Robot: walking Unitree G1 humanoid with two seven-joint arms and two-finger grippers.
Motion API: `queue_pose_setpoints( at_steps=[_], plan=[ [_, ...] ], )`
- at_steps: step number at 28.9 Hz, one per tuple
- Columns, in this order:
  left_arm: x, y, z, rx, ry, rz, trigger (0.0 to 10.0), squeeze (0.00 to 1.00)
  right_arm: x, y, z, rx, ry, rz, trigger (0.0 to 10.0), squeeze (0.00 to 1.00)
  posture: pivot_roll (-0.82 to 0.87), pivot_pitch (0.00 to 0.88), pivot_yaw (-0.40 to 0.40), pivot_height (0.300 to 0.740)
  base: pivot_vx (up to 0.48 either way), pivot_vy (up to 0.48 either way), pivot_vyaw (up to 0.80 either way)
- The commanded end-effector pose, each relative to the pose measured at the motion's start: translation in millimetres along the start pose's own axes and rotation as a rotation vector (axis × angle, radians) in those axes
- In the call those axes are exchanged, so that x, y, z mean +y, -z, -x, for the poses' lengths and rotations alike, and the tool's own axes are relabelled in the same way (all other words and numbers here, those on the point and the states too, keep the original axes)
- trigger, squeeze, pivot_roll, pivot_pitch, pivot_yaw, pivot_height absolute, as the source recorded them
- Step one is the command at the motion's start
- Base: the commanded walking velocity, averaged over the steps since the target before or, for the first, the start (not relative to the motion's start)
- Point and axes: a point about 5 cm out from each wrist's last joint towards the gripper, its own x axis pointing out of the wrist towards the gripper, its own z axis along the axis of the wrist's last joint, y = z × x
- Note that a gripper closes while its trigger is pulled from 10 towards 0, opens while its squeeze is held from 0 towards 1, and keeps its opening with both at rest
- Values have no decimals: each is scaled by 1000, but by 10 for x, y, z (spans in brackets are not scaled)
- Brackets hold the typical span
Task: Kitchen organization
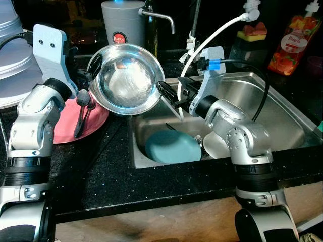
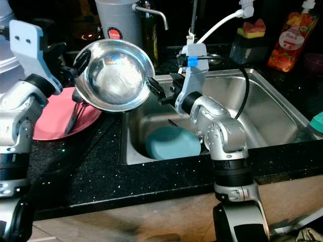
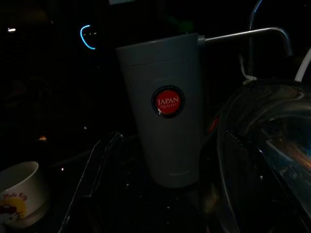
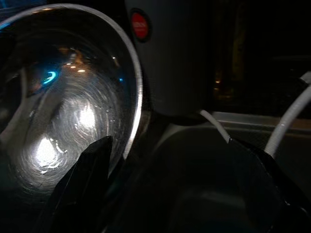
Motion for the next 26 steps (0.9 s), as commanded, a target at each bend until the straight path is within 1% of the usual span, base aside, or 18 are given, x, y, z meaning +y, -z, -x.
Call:
queue_pose_setpoints(
  at_steps=[1,5,8,17,19,26],
  plan=[
    [-7,-108,-2,-69,0,-3,0,0,-81,52,2,31,49,-13,10000,0,11,0,10,740,0,0,0],
    [4,-110,0,-71,-3,-8,0,0,-133,14,3,14,79,-32,10000,0,10,0,11,740,0,0,0],
    [15,-115,2,-77,-7,-7,0,0,-169,21,8,23,99,-48,10000,0,11,0,10,740,0,0,0],
    [37,-135,0,-99,-15,4,0,0,-174,67,7,56,96,-84,10000,0,9,0,7,740,0,0,0],
    [49,-144,-1,-102,-18,4,0,0,-188,94,5,69,104,-84,10000,0,11,0,5,740,0,0,0],
    [81,-157,4,-106,-27,-1,0,0,-240,78,8,69,121,-94,10000,0,11,0,5,740,0,0,0]
  ],
)
